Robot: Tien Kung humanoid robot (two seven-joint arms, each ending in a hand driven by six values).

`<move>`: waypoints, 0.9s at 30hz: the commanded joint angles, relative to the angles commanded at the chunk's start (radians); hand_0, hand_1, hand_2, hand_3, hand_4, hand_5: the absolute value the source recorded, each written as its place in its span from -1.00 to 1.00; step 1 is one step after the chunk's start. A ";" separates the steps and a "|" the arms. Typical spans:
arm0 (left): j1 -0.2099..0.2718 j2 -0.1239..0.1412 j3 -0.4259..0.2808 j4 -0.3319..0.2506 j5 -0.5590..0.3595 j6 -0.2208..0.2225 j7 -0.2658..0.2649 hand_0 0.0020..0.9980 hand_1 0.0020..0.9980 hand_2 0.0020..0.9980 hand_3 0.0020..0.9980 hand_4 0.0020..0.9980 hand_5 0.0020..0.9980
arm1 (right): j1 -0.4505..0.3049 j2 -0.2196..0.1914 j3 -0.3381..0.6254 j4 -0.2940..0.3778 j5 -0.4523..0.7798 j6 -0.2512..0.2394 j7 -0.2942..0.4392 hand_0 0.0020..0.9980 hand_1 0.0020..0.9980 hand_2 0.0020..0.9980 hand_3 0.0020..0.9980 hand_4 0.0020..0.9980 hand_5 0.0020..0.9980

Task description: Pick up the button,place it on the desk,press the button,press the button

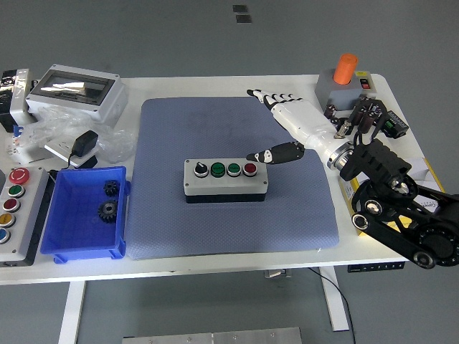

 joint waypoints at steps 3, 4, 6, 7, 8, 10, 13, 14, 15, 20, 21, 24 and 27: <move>-0.001 0.000 -0.001 0.000 0.003 0.001 -0.002 0.46 0.47 0.25 0.26 0.05 -0.39 | 0.010 -0.044 -0.014 0.075 -0.001 0.090 -0.064 0.69 0.85 0.95 1.00 0.95 0.18; -0.001 0.000 -0.001 0.000 0.003 0.001 -0.002 0.46 0.47 0.25 0.26 0.05 -0.39 | 0.012 -0.054 -0.017 0.096 0.009 0.118 -0.081 0.69 0.85 0.95 1.00 0.95 0.18; -0.002 -0.001 -0.001 0.000 0.003 0.001 -0.003 0.46 0.47 0.25 0.26 0.05 -0.39 | 0.015 -0.069 -0.020 0.139 0.031 0.177 -0.111 0.69 0.85 0.95 1.00 0.95 0.18; -0.002 -0.001 -0.001 0.000 0.003 0.001 -0.003 0.46 0.47 0.22 0.26 0.02 -0.35 | 0.016 -0.074 -0.021 0.160 0.040 0.204 -0.121 -0.33 -0.31 -0.49 1.00 -0.15 -0.93; -0.002 -0.001 -0.002 0.000 0.004 0.001 -0.003 0.46 0.47 0.22 0.26 0.02 -0.35 | 0.017 -0.078 -0.022 0.178 0.049 0.232 -0.130 -0.33 -0.31 -0.49 1.00 -0.15 -0.93; -0.002 -0.001 -0.003 0.000 0.005 0.002 -0.002 0.46 0.47 0.22 0.26 0.02 -0.35 | 0.019 -0.081 -0.025 0.198 0.063 0.277 -0.141 -0.33 -0.31 -0.49 1.00 -0.15 -0.93; -0.002 0.000 -0.006 0.000 0.007 0.002 -0.001 0.46 0.47 0.20 0.26 0.01 -0.34 | 0.025 -0.078 -0.040 0.206 0.080 0.326 -0.145 -0.32 -0.30 -0.53 0.91 -0.45 -1.00; -0.002 0.000 -0.006 0.000 0.008 0.002 0.000 0.46 0.47 0.20 0.26 0.01 -0.34 | 0.027 -0.074 -0.046 0.203 0.083 0.331 -0.145 -0.32 -0.30 -0.53 0.91 -0.45 -1.00; -0.002 0.000 -0.006 0.000 0.008 0.002 0.000 0.46 0.47 0.20 0.26 0.01 -0.34 | 0.030 -0.069 -0.055 0.199 0.086 0.333 -0.144 -0.32 -0.30 -0.53 0.91 -0.45 -1.00; -0.003 -0.001 -0.007 0.000 0.010 0.001 0.000 0.46 0.47 0.21 0.26 0.01 -0.32 | 0.047 -0.040 -0.105 0.166 0.097 0.334 -0.147 -0.33 -0.35 -0.54 0.77 -0.46 -1.00; -0.003 -0.001 -0.007 0.000 0.010 0.001 0.000 0.46 0.47 0.21 0.26 0.01 -0.32 | 0.051 -0.033 -0.115 0.157 0.098 0.333 -0.148 -0.33 -0.35 -0.54 0.77 -0.46 -1.00; -0.002 0.000 -0.008 0.000 0.012 0.001 0.001 0.46 0.47 0.21 0.26 0.01 -0.32 | 0.059 -0.016 -0.132 0.134 0.098 0.330 -0.150 -0.33 -0.35 -0.54 0.77 -0.46 -1.00; -0.002 0.000 -0.009 0.000 0.013 0.001 0.001 0.46 0.47 0.21 0.26 0.01 -0.32 | 0.066 -0.004 -0.141 0.119 0.098 0.326 -0.151 -0.33 -0.37 -0.54 0.75 -0.46 -1.00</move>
